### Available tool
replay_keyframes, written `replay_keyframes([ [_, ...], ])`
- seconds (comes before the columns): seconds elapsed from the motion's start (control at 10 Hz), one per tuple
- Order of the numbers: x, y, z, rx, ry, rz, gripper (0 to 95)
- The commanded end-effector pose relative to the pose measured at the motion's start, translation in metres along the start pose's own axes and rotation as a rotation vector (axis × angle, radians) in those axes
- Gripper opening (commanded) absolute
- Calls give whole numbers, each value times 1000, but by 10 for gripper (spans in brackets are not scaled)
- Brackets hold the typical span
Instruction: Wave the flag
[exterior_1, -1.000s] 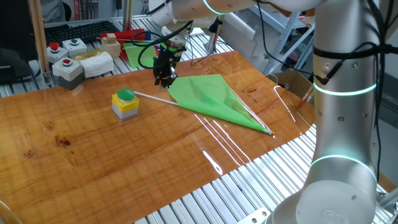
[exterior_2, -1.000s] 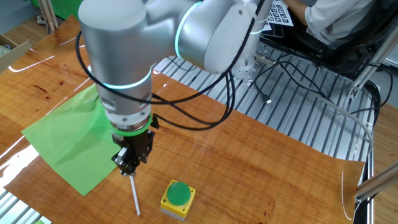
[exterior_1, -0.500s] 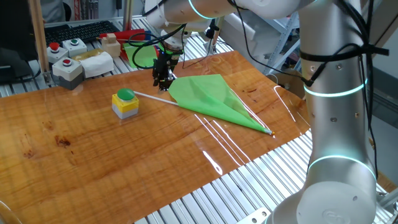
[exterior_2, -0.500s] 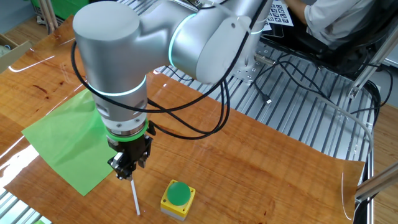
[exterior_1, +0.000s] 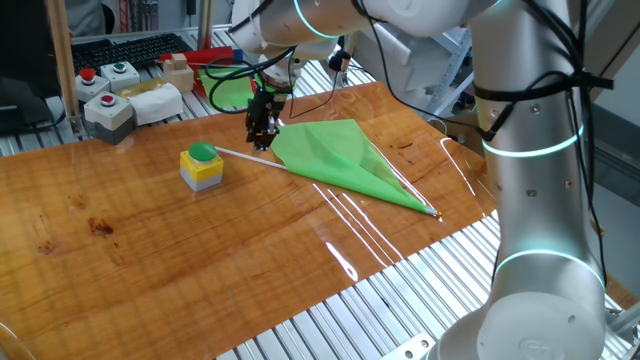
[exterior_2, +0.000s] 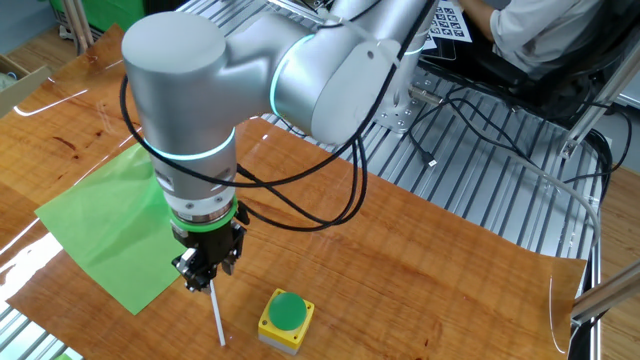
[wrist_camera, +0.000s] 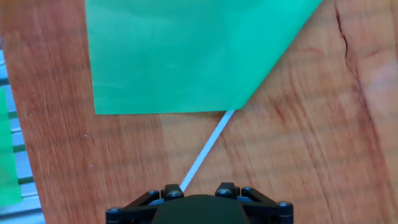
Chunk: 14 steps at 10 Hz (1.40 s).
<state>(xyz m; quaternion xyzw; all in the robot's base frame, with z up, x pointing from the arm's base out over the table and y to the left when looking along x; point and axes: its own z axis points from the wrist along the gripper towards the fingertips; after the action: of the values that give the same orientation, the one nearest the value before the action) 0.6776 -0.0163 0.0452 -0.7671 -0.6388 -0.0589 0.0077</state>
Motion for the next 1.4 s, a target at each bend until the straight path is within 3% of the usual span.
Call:
replay_keyframes([
  [0.1, 0, 0, 5, -2, -3, 10, 380],
  [0.8, -2, 4, 21, -4, -7, 12, 380],
  [0.9, -2, 5, 24, -5, -8, 18, 190],
  [1.4, -3, 6, 32, -5, -10, 30, 190],
])
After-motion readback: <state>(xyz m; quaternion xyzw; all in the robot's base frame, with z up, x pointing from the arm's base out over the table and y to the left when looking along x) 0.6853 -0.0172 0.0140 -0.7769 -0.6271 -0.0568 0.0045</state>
